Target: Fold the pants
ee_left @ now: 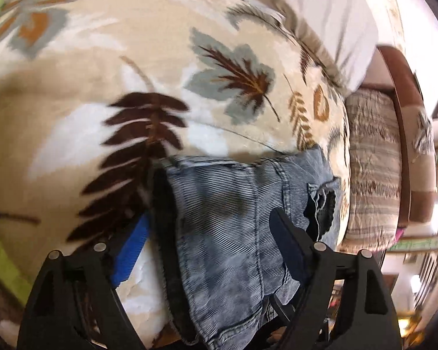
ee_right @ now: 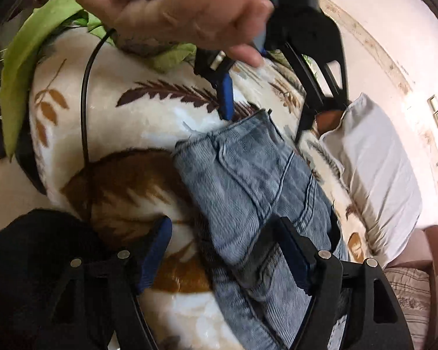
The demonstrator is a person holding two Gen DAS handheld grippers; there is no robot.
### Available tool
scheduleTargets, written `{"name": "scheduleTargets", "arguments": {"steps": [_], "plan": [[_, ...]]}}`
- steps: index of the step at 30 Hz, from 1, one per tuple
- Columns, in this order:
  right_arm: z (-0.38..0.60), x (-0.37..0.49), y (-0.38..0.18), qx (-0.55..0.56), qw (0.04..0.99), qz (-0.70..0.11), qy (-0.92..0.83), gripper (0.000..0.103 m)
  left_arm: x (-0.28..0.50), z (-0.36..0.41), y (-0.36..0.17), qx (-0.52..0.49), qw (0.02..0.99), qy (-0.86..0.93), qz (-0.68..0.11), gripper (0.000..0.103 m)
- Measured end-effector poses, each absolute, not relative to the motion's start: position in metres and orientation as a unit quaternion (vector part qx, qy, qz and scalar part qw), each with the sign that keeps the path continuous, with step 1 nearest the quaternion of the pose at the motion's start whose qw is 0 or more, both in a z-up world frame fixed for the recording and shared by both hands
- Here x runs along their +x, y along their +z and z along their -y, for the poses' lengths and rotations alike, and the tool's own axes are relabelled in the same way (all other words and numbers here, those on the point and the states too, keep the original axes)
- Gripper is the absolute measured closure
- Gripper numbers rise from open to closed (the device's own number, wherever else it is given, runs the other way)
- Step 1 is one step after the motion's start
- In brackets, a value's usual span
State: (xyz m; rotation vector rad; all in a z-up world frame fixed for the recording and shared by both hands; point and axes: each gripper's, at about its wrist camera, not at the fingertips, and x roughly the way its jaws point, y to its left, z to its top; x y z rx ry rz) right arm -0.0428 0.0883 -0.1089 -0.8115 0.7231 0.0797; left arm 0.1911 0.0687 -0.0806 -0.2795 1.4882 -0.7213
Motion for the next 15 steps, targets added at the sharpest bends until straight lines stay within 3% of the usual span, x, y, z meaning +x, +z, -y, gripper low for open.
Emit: {"name": "scheduleTargets", "arguments": {"steps": [3,5,6,8,11,15], "plan": [[-0.085,-0.033,-0.105,-0.383,0.857,-0.345,0.021,0.029,0.193,-0.058,-0.082,-0.114,0.665,-0.337,-0.656,0.012],[-0.076,-0.026,-0.102,-0.359,0.861,-0.358,0.02,0.043,0.192,-0.056,-0.08,-0.118,0.662,-0.353,-0.651,0.017],[-0.072,-0.025,-0.099,-0.34,0.865,-0.367,0.028,0.046,0.192,-0.055,-0.08,-0.12,0.66,-0.359,-0.649,0.025],[-0.067,-0.027,-0.092,-0.319,0.872,-0.369,0.042,0.073,0.189,-0.051,-0.082,-0.116,0.647,-0.368,-0.658,0.078],[-0.066,-0.03,-0.083,-0.31,0.875,-0.368,0.047,0.081,0.18,-0.046,-0.075,-0.09,0.662,-0.362,-0.65,0.078],[-0.053,-0.037,-0.063,-0.256,0.893,-0.366,0.05,0.082,0.166,-0.044,-0.05,-0.079,0.683,-0.367,-0.627,0.079]]}}
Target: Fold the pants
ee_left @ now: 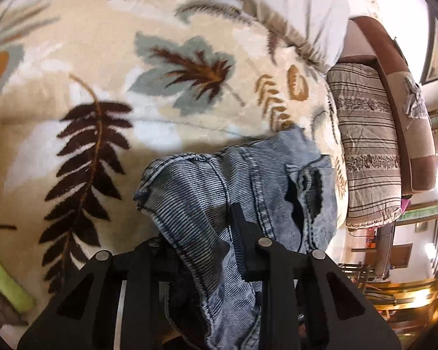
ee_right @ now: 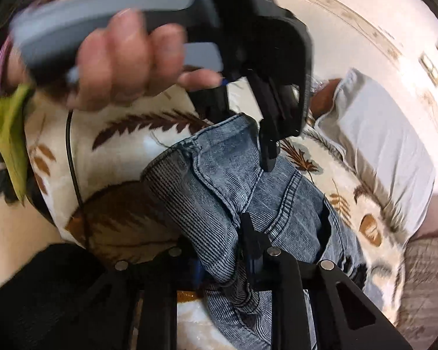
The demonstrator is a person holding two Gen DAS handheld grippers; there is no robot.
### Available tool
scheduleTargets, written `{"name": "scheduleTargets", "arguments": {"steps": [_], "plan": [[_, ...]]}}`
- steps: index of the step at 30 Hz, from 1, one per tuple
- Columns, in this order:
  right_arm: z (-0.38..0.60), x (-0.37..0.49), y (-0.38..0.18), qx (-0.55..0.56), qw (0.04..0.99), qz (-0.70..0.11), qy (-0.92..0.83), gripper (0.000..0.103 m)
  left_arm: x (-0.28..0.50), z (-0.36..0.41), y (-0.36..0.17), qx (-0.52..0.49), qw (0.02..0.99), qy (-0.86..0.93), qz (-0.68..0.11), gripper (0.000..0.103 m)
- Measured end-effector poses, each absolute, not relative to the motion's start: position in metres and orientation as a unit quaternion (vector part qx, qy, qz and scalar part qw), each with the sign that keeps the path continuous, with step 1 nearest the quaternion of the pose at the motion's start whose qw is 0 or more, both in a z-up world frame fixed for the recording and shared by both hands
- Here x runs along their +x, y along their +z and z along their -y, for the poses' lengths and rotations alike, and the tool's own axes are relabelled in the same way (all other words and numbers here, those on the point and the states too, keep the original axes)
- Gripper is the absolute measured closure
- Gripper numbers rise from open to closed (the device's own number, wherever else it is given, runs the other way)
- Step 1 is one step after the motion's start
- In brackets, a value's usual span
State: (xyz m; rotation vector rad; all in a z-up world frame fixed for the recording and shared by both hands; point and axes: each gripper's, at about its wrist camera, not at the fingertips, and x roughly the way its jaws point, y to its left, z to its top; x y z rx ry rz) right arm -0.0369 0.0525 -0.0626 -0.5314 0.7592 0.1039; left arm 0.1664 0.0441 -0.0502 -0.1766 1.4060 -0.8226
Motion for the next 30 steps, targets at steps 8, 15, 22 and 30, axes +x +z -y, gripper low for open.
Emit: {"name": "scheduleTargets", "arguments": {"steps": [8,15,22,30], "plan": [[-0.002,-0.057,-0.016,-0.158,0.925,-0.343,0.044,0.082,0.141,-0.02,0.008,-0.06,0.707,-0.384,-0.59,0.082],[0.061,-0.083,0.011,-0.042,0.943,-0.328,0.036,0.082,0.115,0.027,0.046,-0.019,0.726,-0.397,-0.561,0.082],[0.109,-0.111,0.013,0.048,0.946,-0.321,0.03,0.085,0.093,0.085,0.062,0.022,0.728,-0.404,-0.554,0.082],[0.172,-0.139,-0.013,0.166,0.931,-0.326,0.015,0.085,0.063,0.169,0.054,0.1,0.714,-0.406,-0.561,0.082]]}}
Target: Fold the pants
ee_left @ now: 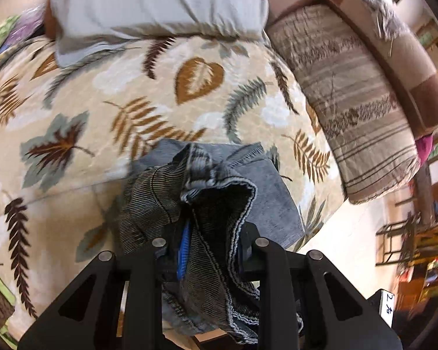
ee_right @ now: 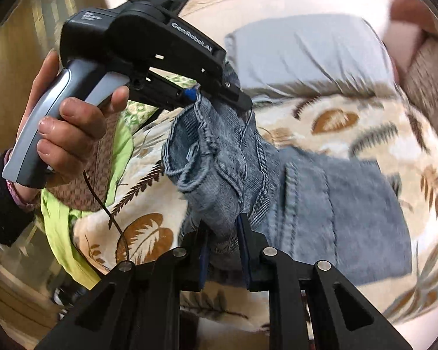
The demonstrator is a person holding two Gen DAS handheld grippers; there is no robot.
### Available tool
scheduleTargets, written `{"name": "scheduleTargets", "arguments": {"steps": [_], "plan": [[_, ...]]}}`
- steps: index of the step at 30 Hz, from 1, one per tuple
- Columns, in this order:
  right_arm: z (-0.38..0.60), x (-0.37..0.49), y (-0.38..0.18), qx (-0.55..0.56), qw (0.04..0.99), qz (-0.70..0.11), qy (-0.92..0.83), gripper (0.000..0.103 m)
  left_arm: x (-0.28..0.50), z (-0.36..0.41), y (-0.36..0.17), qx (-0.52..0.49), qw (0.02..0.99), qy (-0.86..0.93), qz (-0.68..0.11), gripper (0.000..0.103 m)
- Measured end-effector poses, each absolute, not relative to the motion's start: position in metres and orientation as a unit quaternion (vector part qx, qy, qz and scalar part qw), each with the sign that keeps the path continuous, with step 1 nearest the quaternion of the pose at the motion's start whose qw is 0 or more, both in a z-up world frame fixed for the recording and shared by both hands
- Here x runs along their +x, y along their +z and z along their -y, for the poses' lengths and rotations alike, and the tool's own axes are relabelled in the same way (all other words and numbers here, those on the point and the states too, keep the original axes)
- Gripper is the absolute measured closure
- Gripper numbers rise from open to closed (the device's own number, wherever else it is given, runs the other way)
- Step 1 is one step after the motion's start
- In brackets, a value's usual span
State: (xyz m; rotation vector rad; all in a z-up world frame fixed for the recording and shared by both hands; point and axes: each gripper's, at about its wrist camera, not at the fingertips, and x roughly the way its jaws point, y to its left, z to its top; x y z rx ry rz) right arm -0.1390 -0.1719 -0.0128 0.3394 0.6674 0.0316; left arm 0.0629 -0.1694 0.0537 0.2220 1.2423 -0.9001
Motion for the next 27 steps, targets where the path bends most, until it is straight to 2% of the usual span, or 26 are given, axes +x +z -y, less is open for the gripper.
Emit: {"name": "scheduleTargets", "arguments": {"steps": [9,12,14,18,20,21,22,25,26,27], "plan": [[0.242,-0.159,-0.065,0.308,0.886,-0.346,-0.011,0.083,0.029,0.254,0.005,0.188,0.691,-0.387,-0.581,0.081],[0.256,-0.161,-0.082,0.344,0.871,-0.351,-0.012,0.082,0.023,0.277,-0.01,0.22,0.688,-0.372,-0.584,0.076],[0.266,-0.163,-0.091,0.366,0.861,-0.353,-0.017,0.082,0.021,0.29,-0.021,0.233,0.681,-0.363,-0.592,0.069],[0.282,-0.17,-0.102,0.399,0.847,-0.351,-0.014,0.079,0.017,0.304,-0.017,0.268,0.673,-0.359,-0.589,0.066],[0.29,-0.177,-0.104,0.413,0.844,-0.344,-0.01,0.061,0.013,0.307,-0.002,0.293,0.664,-0.373,-0.578,0.066],[0.294,-0.182,-0.104,0.422,0.842,-0.336,-0.009,0.056,0.013,0.307,0.007,0.302,0.659,-0.386,-0.571,0.064],[0.298,-0.186,-0.103,0.428,0.842,-0.327,-0.006,0.051,0.013,0.306,0.019,0.314,0.655,-0.4,-0.56,0.057],[0.305,-0.198,-0.097,0.438,0.847,-0.301,0.012,0.044,0.017,0.299,0.05,0.341,0.661,-0.434,-0.508,0.033],[0.307,-0.199,-0.095,0.439,0.849,-0.293,0.016,0.038,0.02,0.296,0.057,0.347,0.661,-0.443,-0.496,0.027],[0.307,-0.2,-0.094,0.438,0.852,-0.286,0.017,0.034,0.024,0.293,0.06,0.352,0.655,-0.455,-0.491,0.025]]}}
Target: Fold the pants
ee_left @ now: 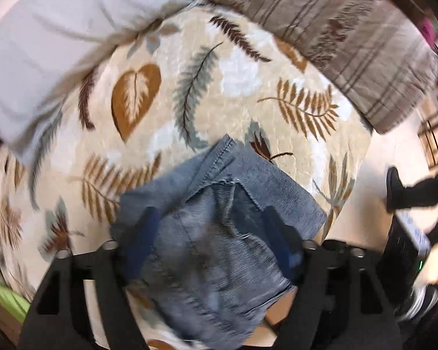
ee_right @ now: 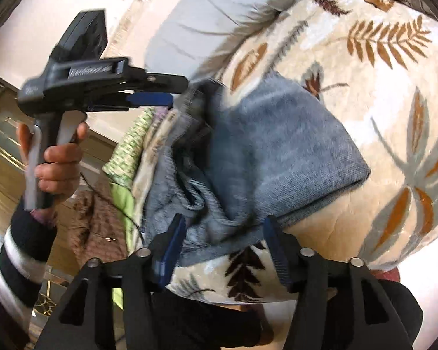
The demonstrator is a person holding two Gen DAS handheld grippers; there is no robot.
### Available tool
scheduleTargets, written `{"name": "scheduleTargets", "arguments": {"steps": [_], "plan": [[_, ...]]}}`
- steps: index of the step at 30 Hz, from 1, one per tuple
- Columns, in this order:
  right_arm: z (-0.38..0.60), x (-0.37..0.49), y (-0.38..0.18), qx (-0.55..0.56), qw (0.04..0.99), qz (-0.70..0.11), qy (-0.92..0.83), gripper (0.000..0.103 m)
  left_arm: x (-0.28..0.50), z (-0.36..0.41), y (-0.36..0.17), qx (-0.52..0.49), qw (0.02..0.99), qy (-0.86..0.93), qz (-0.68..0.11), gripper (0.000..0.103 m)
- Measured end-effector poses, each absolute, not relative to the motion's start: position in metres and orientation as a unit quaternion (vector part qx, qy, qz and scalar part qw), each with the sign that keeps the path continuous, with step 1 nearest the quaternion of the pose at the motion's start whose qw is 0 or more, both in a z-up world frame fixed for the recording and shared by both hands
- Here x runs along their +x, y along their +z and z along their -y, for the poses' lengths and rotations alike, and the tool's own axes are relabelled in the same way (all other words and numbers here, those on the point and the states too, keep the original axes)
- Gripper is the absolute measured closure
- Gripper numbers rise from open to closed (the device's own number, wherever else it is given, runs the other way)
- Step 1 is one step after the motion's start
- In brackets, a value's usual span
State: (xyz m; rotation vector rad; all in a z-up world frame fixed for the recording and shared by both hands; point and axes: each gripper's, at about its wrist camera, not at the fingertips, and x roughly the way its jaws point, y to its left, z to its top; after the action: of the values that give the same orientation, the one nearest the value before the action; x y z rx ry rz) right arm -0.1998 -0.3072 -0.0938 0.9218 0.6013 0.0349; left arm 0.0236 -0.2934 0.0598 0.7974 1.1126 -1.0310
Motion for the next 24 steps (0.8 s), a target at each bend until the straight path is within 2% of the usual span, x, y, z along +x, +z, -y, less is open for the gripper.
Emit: {"name": "scheduleTargets", "arguments": {"steps": [1,7,15,16,18,19,20,21,22,24], "plan": [[0.308,-0.199,-0.093,0.437,0.855,-0.281,0.015,0.03,0.028,0.292,0.06,0.356,0.645,-0.464,-0.492,0.025],[0.312,-0.177,-0.096,0.435,0.856,-0.28,0.008,0.028,0.039,0.29,0.026,0.413,0.578,-0.49,-0.505,0.025],[0.289,-0.152,-0.114,0.437,0.842,-0.309,0.07,0.026,0.047,0.29,-0.01,0.412,0.521,-0.529,-0.528,0.025],[0.288,-0.151,-0.115,0.438,0.842,-0.308,0.066,0.028,0.047,0.288,-0.012,0.407,0.524,-0.533,-0.525,0.026],[0.291,-0.149,-0.117,0.448,0.838,-0.308,0.051,0.043,0.044,0.282,-0.011,0.398,0.539,-0.543,-0.507,0.036],[0.293,-0.148,-0.118,0.452,0.834,-0.312,0.046,0.061,0.043,0.279,-0.009,0.398,0.552,-0.539,-0.497,0.057],[0.296,-0.148,-0.119,0.457,0.831,-0.314,0.042,0.071,0.046,0.276,-0.009,0.396,0.561,-0.532,-0.495,0.072],[0.298,-0.148,-0.12,0.462,0.828,-0.315,0.04,0.073,0.049,0.274,-0.008,0.39,0.567,-0.528,-0.498,0.075],[0.299,-0.149,-0.118,0.465,0.828,-0.313,0.041,0.08,0.052,0.27,-0.006,0.378,0.575,-0.525,-0.501,0.082],[0.3,-0.15,-0.11,0.461,0.832,-0.305,0.043,0.085,0.051,0.262,0.002,0.365,0.592,-0.522,-0.495,0.084]]}}
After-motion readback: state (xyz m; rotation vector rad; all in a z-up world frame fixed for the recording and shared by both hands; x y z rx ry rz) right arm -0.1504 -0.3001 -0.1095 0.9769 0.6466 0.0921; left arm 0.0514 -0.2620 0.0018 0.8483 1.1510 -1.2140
